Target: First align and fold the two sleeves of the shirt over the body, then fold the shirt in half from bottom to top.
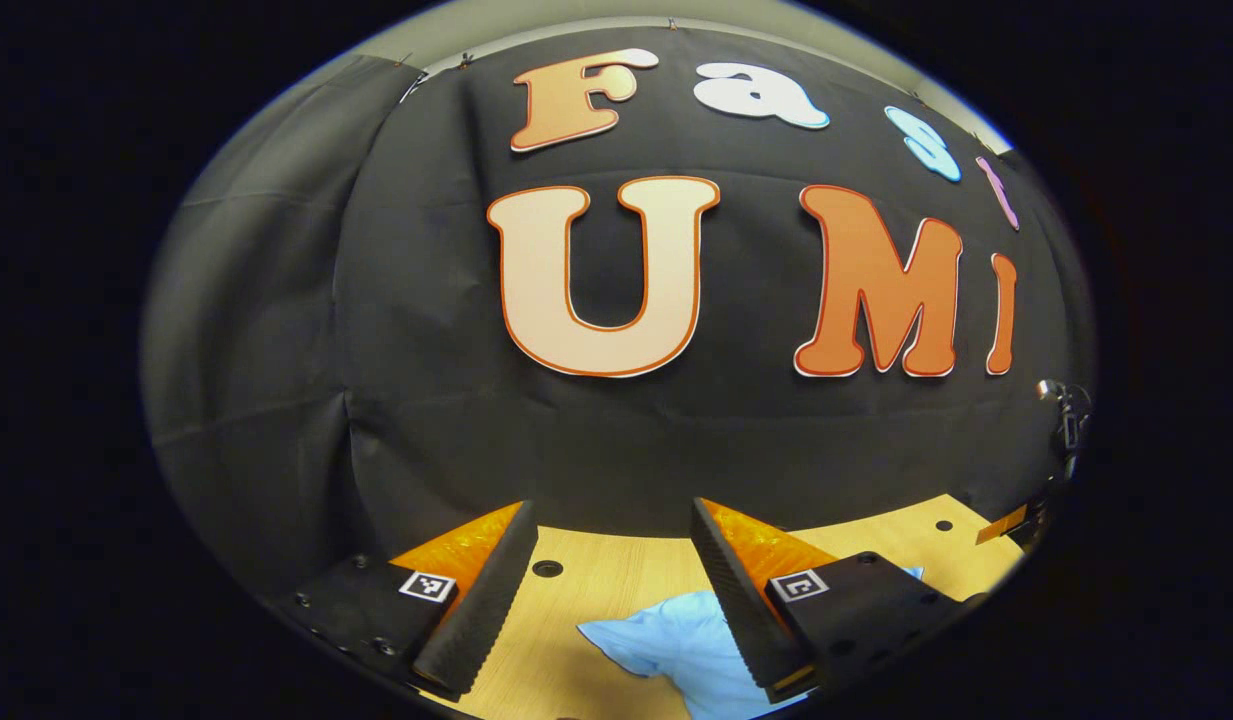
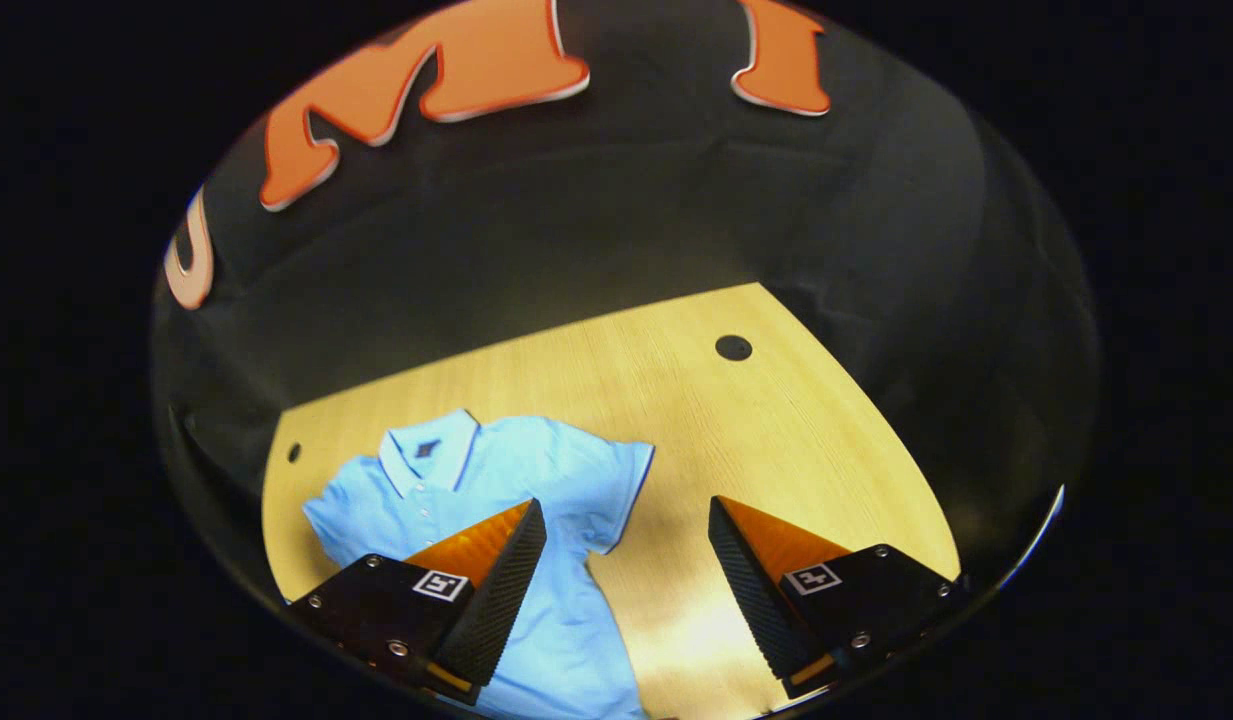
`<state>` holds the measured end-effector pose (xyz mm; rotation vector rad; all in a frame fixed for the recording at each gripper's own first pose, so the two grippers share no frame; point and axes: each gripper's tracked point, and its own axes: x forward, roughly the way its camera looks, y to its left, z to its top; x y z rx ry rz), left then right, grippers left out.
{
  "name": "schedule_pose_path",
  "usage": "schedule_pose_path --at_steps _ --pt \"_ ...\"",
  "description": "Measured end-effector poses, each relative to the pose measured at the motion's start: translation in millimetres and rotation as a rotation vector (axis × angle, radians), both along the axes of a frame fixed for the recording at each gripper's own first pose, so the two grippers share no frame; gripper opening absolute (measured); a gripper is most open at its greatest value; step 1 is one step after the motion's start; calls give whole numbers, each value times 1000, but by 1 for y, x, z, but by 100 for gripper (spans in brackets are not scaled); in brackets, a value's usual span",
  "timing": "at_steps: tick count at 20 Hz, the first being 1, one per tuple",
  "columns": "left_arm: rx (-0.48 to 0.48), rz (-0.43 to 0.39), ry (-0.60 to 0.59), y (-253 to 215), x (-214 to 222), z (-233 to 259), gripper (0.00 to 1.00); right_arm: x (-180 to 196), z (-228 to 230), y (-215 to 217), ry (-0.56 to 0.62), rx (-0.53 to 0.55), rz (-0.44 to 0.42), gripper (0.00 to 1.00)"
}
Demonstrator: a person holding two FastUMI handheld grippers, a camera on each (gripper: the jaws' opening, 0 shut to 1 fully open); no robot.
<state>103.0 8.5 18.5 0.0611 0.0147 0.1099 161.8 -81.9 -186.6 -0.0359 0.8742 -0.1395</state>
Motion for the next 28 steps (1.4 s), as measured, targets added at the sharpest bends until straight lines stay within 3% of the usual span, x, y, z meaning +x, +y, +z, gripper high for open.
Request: schedule_pose_path --at_steps 3,6,8,9,10,13,17,18,21,22,24,28 --pt "-18 13 22 13 3 -11 98 22 -47 1 173 56 -46 99" --pt "-27 43 60 34 8 -27 98 31 -97 -11 279 -11 -81 99" --pt "-41 63 80 46 7 -35 98 33 -117 -6 326 0 -81 99" --pt "-46 70 90 52 9 -40 98 32 -124 -8 350 -9 -91 92" --pt "-46 79 100 57 10 -42 100 32 -130 -10 362 -20 -107 99" --pt "-33 105 113 71 12 -48 96 35 -140 -8 368 -25 -119 99" --pt "-33 120 137 81 16 -58 98 33 -153 3 393 -4 -128 68" --pt "-31 121 140 83 16 -58 98 34 -152 3 392 -17 -134 50" --pt "-29 128 148 89 16 -60 98 38 -150 4 373 -3 -132 25" --pt "-33 130 151 92 15 -62 98 39 -152 5 365 3 -126 12" --pt "-41 133 160 97 13 -65 98 38 -147 9 353 22 -106 3" --pt "-35 147 155 112 11 -62 96 41 -115 38 259 34 -30 1"
